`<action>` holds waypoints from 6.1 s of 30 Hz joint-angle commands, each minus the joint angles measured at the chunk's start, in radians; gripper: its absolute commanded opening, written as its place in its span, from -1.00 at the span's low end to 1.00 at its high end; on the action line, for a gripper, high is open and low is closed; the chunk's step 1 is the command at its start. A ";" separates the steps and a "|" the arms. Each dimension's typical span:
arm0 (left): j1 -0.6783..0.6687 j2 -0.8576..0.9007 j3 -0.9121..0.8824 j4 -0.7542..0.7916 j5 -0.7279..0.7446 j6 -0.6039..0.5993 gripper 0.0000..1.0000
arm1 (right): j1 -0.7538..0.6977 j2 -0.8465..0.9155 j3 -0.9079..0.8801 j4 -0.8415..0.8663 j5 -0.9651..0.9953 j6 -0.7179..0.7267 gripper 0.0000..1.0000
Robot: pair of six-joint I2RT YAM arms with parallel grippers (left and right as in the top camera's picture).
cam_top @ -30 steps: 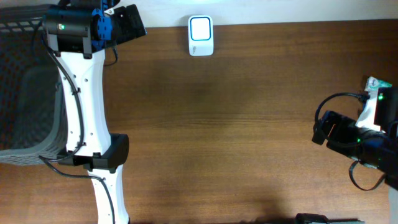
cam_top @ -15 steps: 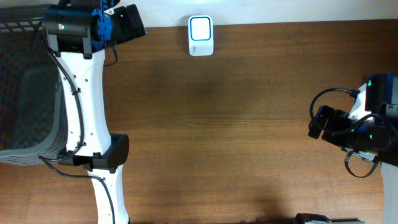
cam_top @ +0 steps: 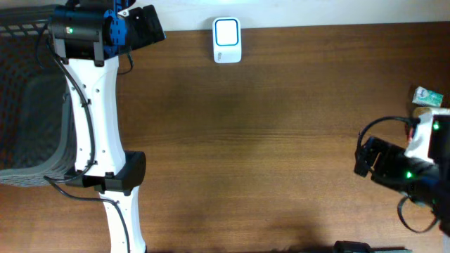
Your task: Scan the item barcode
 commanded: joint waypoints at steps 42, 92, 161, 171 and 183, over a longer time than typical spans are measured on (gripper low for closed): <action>0.002 0.004 0.002 0.000 -0.007 0.013 0.98 | 0.009 -0.441 -0.461 0.233 -0.134 -0.149 0.97; 0.002 0.004 0.002 0.000 -0.007 0.012 0.98 | 0.009 -0.581 -0.607 0.320 -0.208 -0.194 0.97; 0.002 0.004 0.002 0.000 -0.007 0.012 0.98 | 0.106 -1.038 -1.631 1.552 -0.042 -0.299 0.97; 0.002 0.004 0.002 0.000 -0.007 0.013 0.98 | 0.106 -1.038 -1.631 1.555 -0.045 -0.324 0.97; 0.002 0.004 0.002 0.000 -0.007 0.013 0.98 | 0.106 -1.038 -1.631 1.556 -0.045 -0.324 0.97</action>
